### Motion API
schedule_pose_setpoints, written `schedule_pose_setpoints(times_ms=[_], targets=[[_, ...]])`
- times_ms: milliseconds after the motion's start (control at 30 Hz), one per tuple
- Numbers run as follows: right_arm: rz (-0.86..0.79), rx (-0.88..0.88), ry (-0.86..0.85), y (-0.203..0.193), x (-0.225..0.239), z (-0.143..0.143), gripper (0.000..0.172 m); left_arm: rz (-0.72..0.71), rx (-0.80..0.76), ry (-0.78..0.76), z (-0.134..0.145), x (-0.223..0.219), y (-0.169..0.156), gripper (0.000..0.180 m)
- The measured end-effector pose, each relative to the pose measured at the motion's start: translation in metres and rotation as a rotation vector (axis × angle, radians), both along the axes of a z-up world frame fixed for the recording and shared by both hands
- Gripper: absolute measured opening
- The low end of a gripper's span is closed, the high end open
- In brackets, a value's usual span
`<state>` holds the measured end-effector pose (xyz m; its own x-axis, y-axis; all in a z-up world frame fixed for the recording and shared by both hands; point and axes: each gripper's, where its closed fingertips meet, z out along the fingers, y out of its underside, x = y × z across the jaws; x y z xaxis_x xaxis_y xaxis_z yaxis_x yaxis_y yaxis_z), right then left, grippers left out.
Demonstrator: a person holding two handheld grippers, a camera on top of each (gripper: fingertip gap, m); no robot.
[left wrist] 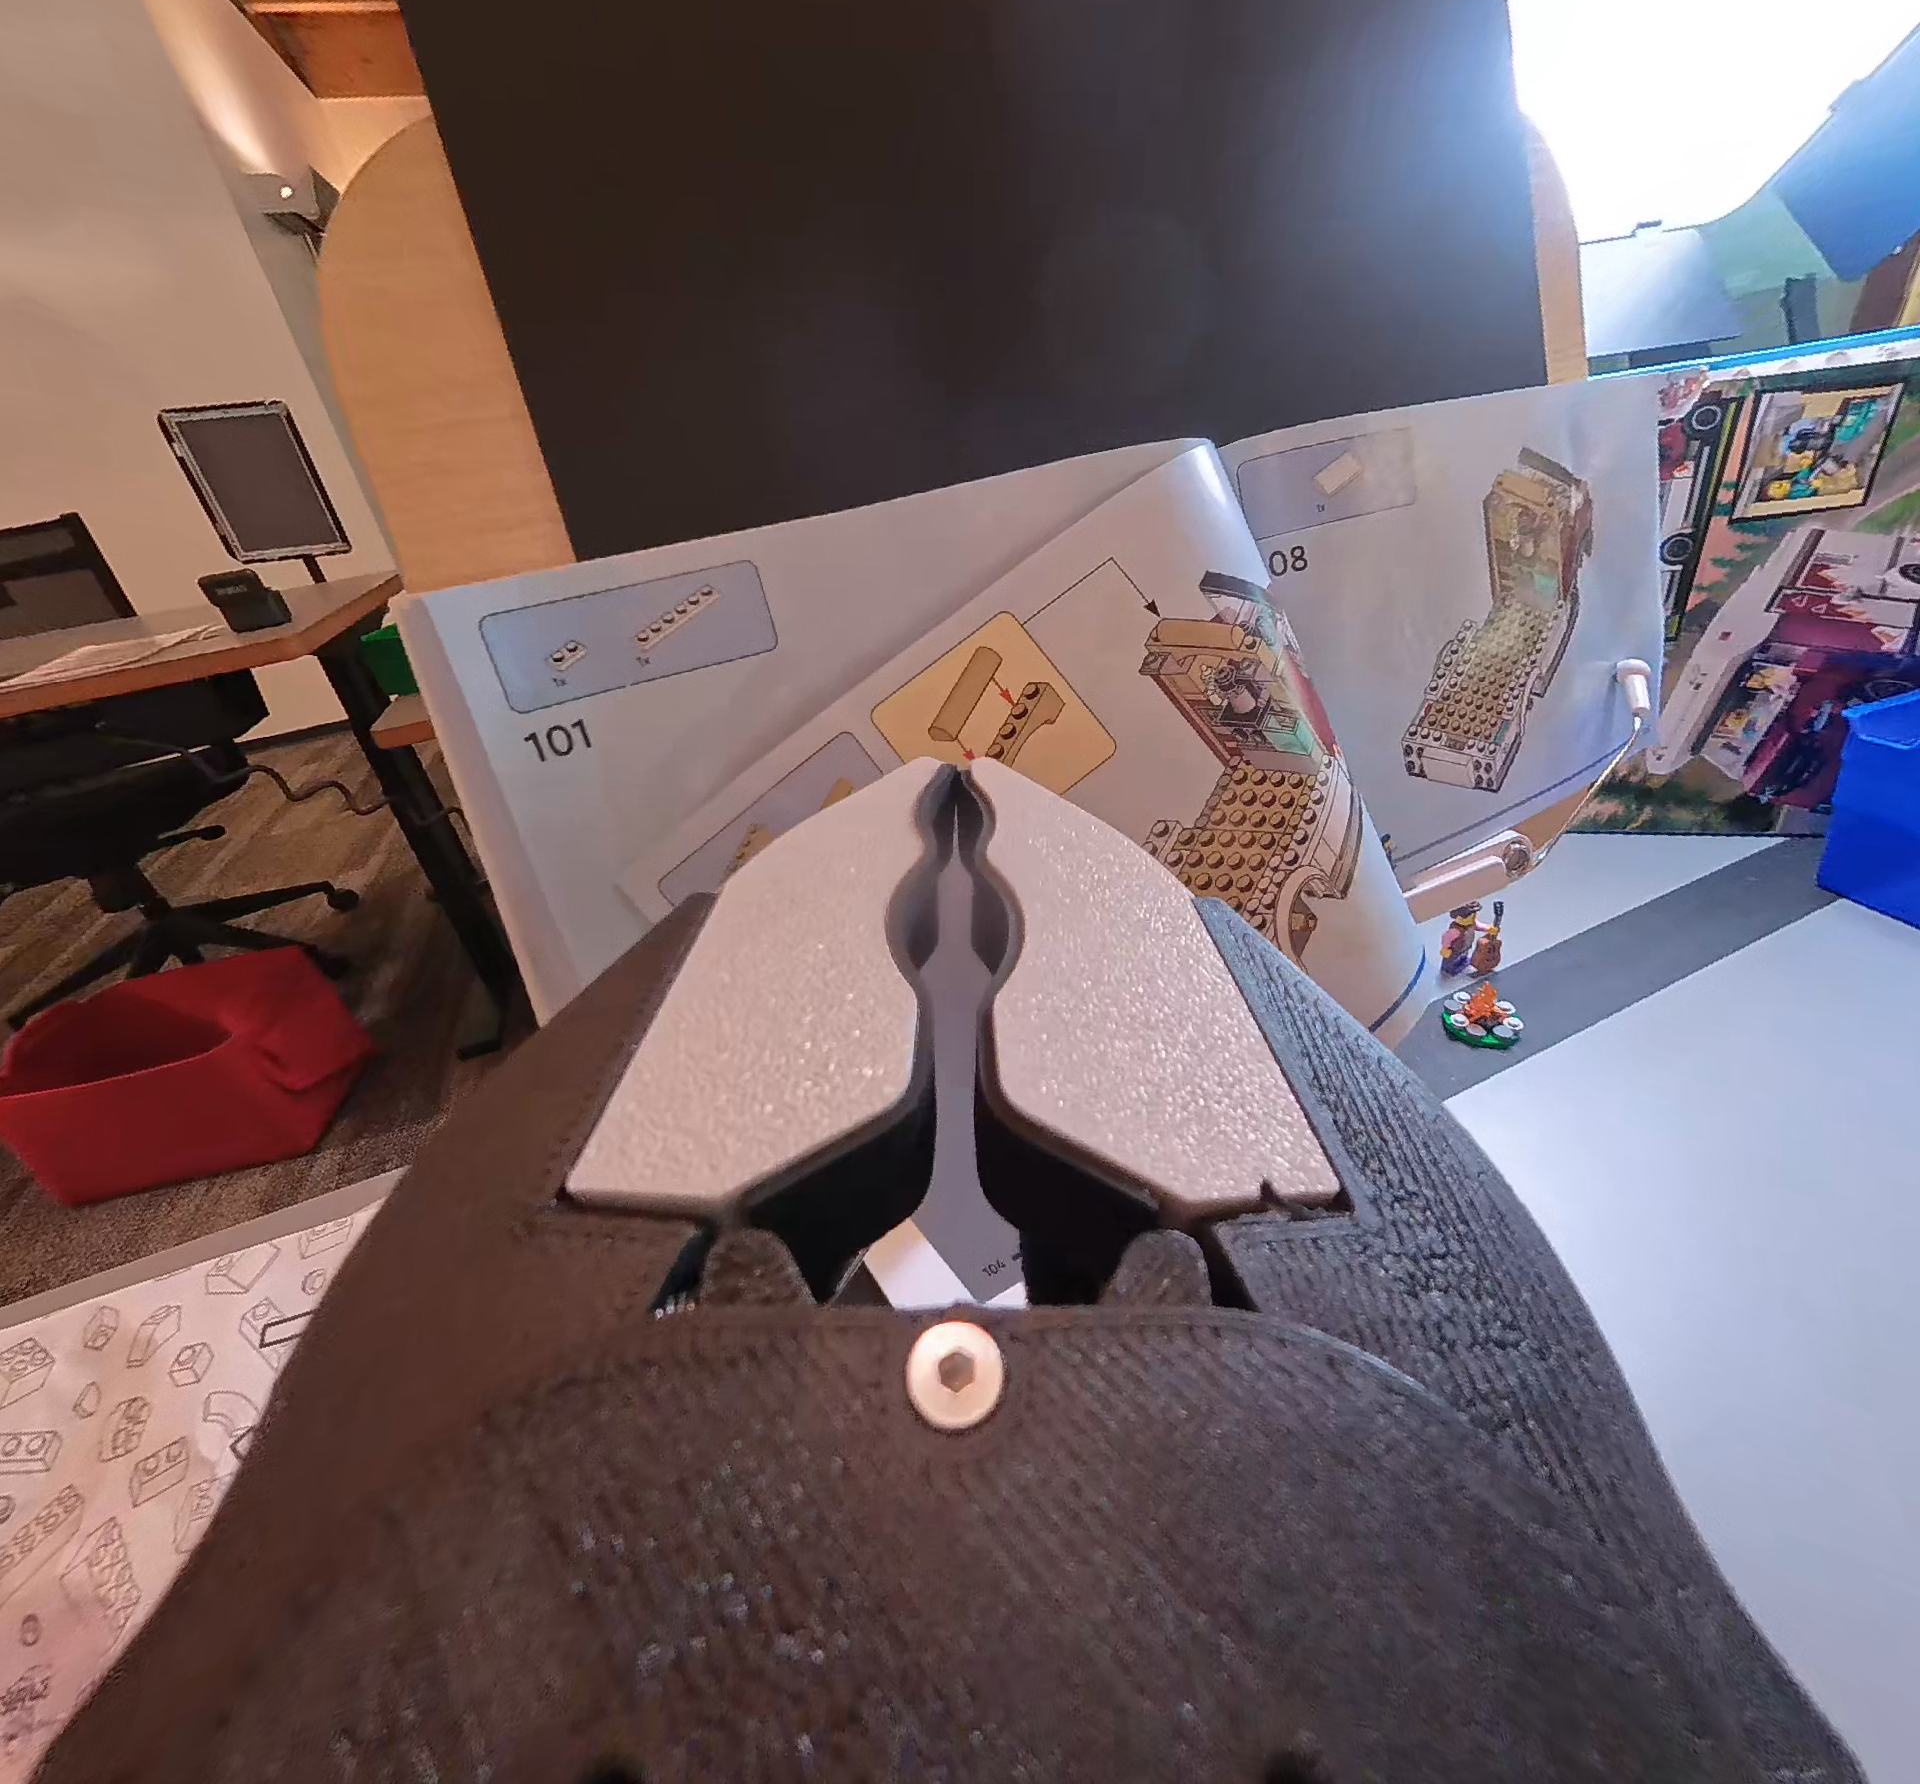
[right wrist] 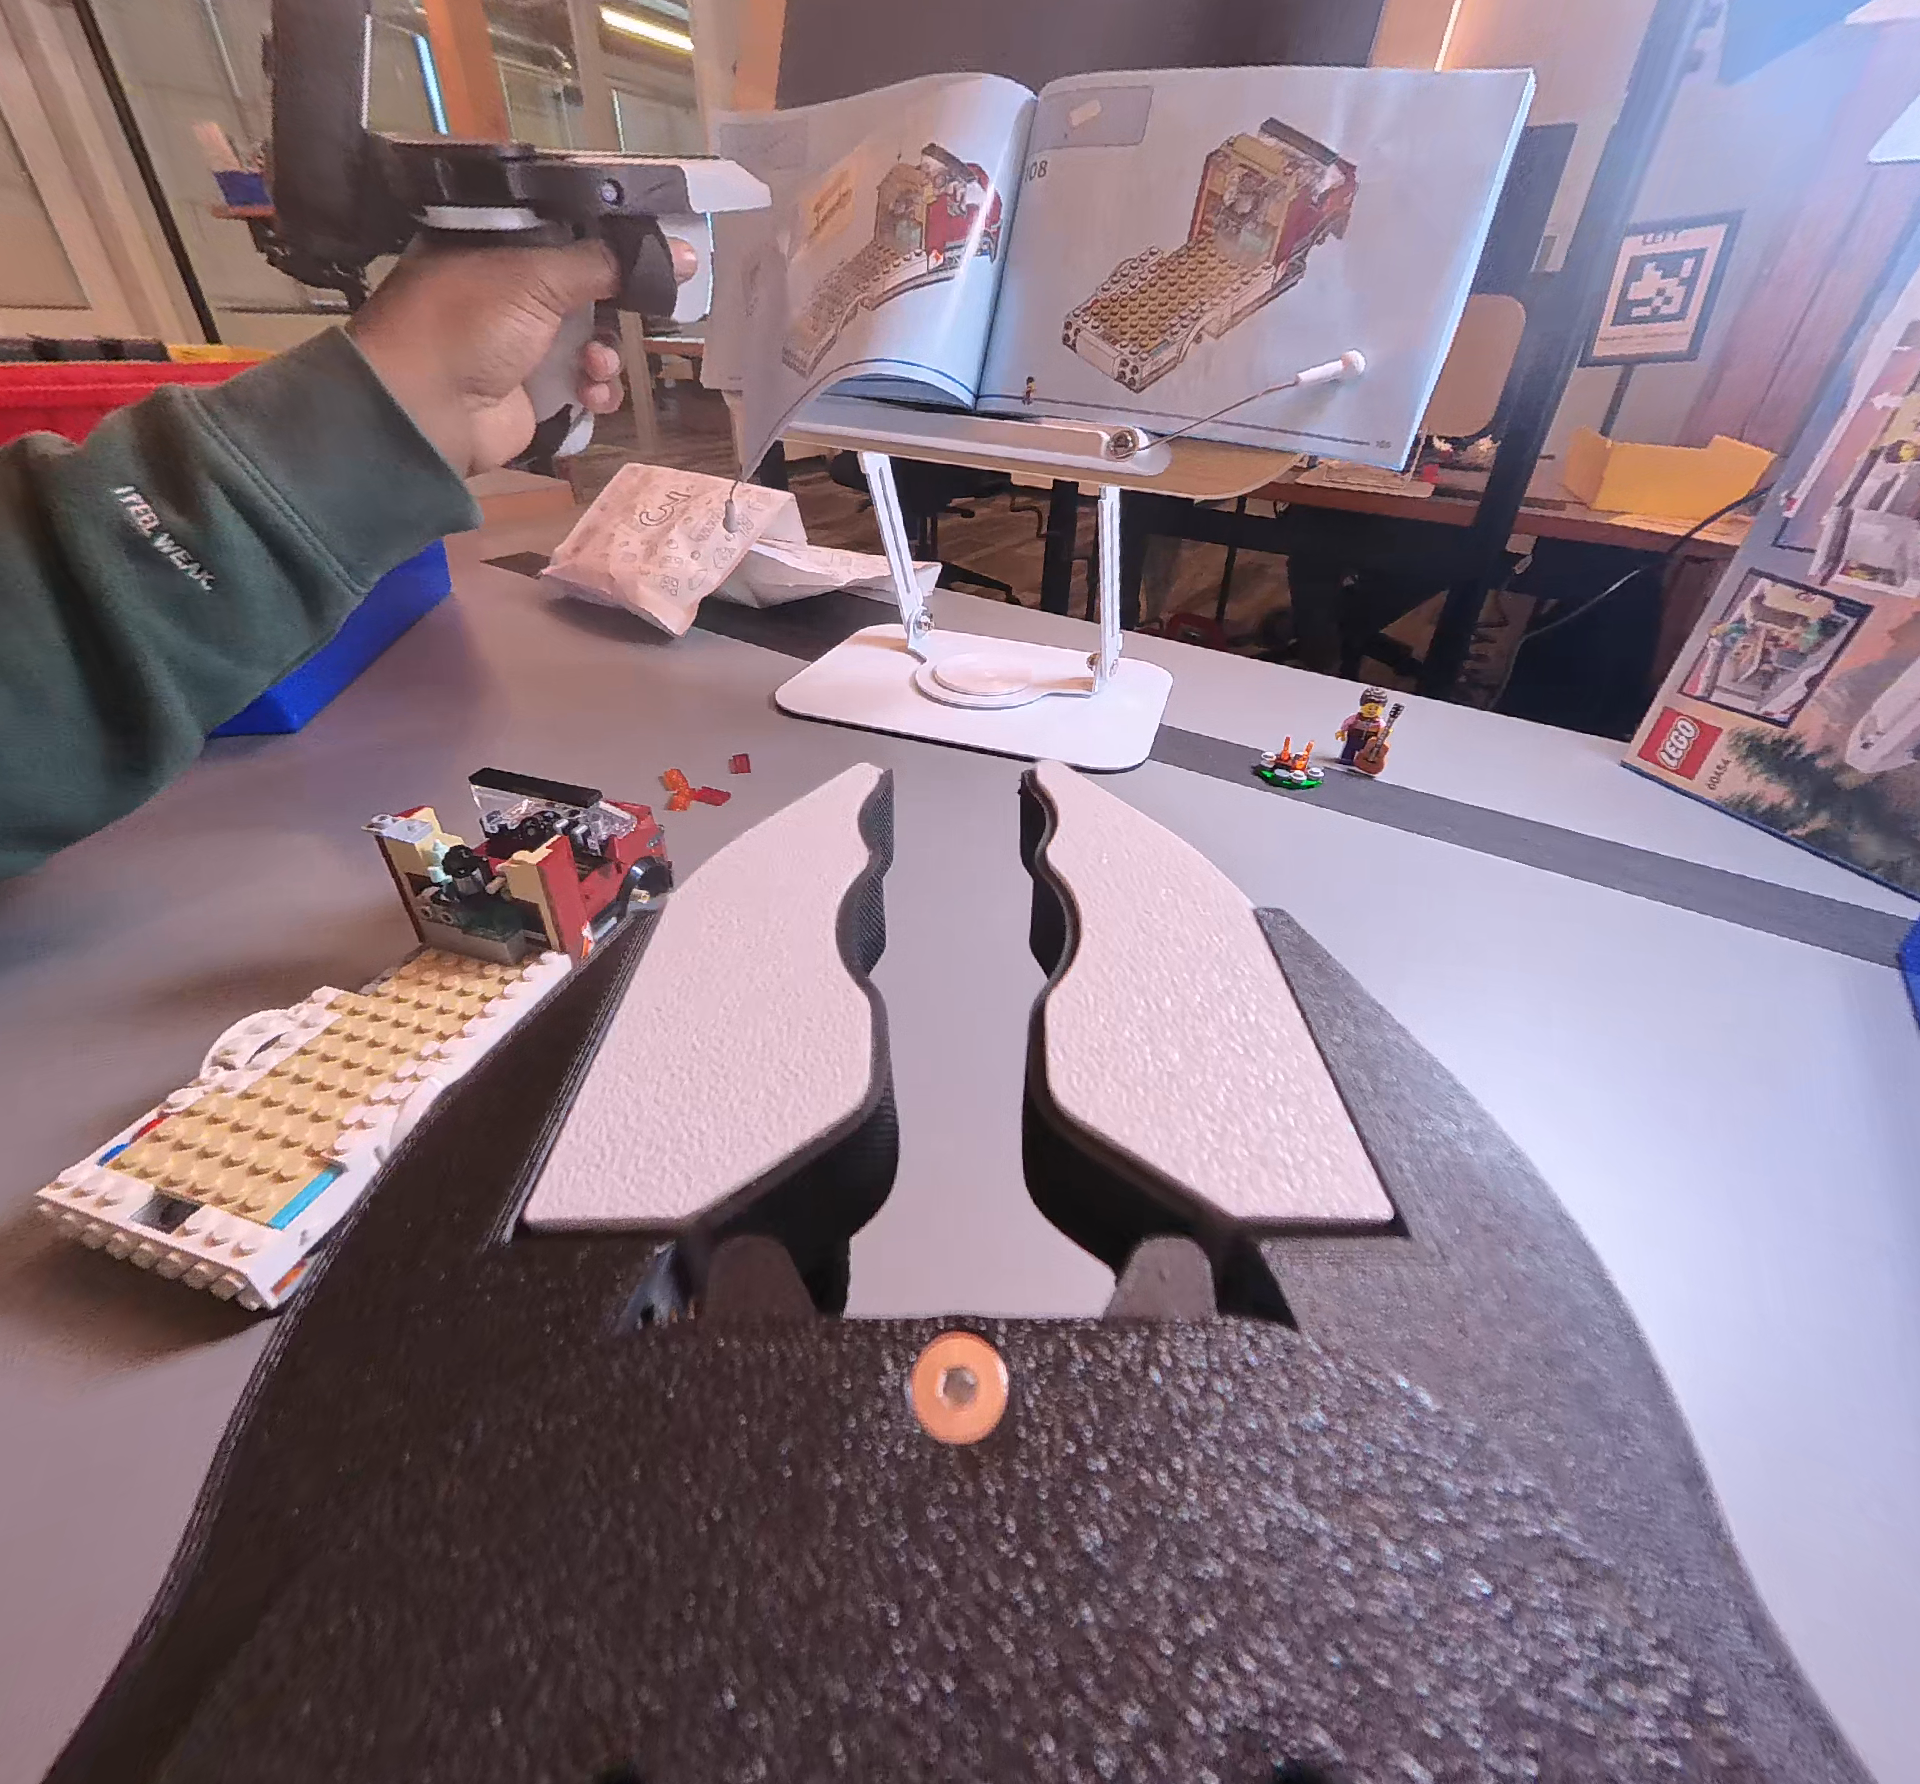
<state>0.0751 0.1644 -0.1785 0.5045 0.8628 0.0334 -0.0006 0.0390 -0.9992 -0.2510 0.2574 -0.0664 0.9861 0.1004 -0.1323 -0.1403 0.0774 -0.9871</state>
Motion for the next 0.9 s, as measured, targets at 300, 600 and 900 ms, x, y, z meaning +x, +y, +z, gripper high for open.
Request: schedule_pose_setpoints(times_ms=[300, 600, 900], targets=[[-0.048, -0.007, -0.026, 0.008, 0.001, -0.007, 0.022, -0.056, -0.015, 0.042, -0.004, 0.04, 0.021, 0.0], [-0.063, -0.031, -0.025, 0.015, 0.004, -0.01, 0.022, -0.082, -0.002, 0.043, -0.001, 0.048, 0.026, 0.0], [-0.204, 0.033, -0.017, 0.041, 0.036, 0.009, 0.022, -0.303, -0.076, 0.117, -0.009, 0.075, -0.042, 0.0]])
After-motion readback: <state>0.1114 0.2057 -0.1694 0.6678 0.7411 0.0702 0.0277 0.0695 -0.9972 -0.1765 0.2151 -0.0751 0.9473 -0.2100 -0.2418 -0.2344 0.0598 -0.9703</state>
